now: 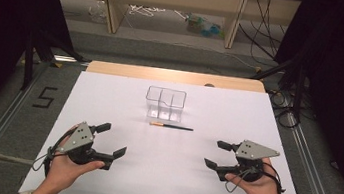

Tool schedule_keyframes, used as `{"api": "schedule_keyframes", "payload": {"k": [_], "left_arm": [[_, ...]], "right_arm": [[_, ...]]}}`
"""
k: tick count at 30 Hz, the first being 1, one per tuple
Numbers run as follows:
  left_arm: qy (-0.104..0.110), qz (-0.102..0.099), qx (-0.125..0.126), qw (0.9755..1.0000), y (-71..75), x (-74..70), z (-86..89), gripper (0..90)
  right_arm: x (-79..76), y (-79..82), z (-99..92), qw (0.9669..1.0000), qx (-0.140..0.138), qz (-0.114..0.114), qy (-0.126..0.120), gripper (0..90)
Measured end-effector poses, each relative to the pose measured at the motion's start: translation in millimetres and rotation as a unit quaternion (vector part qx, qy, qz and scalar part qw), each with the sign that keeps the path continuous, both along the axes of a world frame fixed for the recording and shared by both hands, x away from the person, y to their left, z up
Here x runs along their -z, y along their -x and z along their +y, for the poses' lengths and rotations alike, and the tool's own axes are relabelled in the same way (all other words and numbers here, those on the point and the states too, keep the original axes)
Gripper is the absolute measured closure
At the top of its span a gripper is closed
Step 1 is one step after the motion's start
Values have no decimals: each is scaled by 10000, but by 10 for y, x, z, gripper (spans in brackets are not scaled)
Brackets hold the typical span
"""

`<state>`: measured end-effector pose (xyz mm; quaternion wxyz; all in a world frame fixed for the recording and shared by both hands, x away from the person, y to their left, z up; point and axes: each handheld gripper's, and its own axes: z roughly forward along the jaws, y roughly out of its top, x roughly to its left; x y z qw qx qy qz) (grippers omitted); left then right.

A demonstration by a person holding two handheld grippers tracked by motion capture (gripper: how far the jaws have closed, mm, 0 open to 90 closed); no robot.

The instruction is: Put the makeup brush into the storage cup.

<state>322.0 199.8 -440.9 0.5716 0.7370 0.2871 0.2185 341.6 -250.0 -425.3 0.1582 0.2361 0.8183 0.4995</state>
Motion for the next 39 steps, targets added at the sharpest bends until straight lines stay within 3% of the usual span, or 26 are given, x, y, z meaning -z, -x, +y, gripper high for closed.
{"api": "schedule_keyframes", "payload": {"k": [2, 4, 7, 8, 9, 11, 17, 18, 19, 21, 22, 24, 28, 29, 30, 31, 32, 34, 35, 36, 39], "left_arm": [[64, 42, -15, 10000, 6, 11, -16, 67], [25, 82, -41, 10000, 17, 8, -20, 69], [-24, 70, -3, 10000, 15, 12, -19, 71], [-28, 88, 4, 10000, 15, 14, -23, 72], [-28, 88, 4, 10000, 15, 14, -23, 73], [1, 105, 22, 9999, 11, 21, -33, 74], [-63, 116, 31, 9999, 11, 25, -40, 79], [-60, 125, 36, 9999, 10, 27, -40, 80], [-60, 125, 36, 9999, 10, 27, -40, 80], [-33, 156, 31, 9999, 12, 30, -46, 81], [-35, 156, 31, 9999, 12, 31, -46, 82], [-72, 126, 43, 9999, 10, 30, -45, 82], [-48, 115, 80, 9999, 8, 34, -54, 83], [-48, 115, 80, 9999, 8, 34, -54, 84], [-55, 111, 87, 9999, 8, 35, -53, 84], [-57, 111, 87, 9999, 8, 35, -53, 84], [-57, 112, 89, 9999, 8, 35, -53, 84], [-55, 114, 89, 9999, 9, 35, -54, 85], [-64, 115, 89, 9999, 10, 34, -54, 85], [-68, 117, 91, 9999, 11, 34, -54, 85], [-90, 154, 99, 9998, 16, 34, -59, 85]], "right_arm": [[9, 2, 9, 9998, -32, 23, 169, 271], [16, 0, 18, 9998, -52, 27, 169, 272], [15, -1, 35, 9993, -92, 43, 356, 274], [15, -4, 58, 9984, -95, 25, 561, 274], [15, -4, 58, 9984, -95, 25, 561, 274], [-1, -26, 112, 9965, -165, -49, 818, 284], [-54, -88, 210, 9923, -276, -81, 1201, 301], [-56, -120, 264, 9885, -324, -90, 1472, 308], [-56, -120, 264, 9885, -324, -90, 1472, 308], [-61, -160, 336, 9849, -388, -86, 1683, 308], [-68, -201, 401, 9812, -457, -76, 1876, 308], [-68, -220, 446, 9795, -451, -136, 1959, 309], [-95, -346, 675, 9685, -585, -181, 2412, 318], [-95, -346, 675, 9685, -585, -181, 2412, 318], [-118, -400, 760, 9641, -675, -196, 2562, 322], [-126, -428, 802, 9621, -712, -222, 2624, 323], [-126, -428, 802, 9621, -712, -222, 2624, 323], [-144, -506, 917, 9585, -764, -266, 2735, 325], [-144, -506, 917, 9585, -764, -266, 2735, 325], [-146, -549, 986, 9557, -811, -247, 2820, 328], [-142, -599, 1048, 9526, -861, -295, 2902, 333]]}}
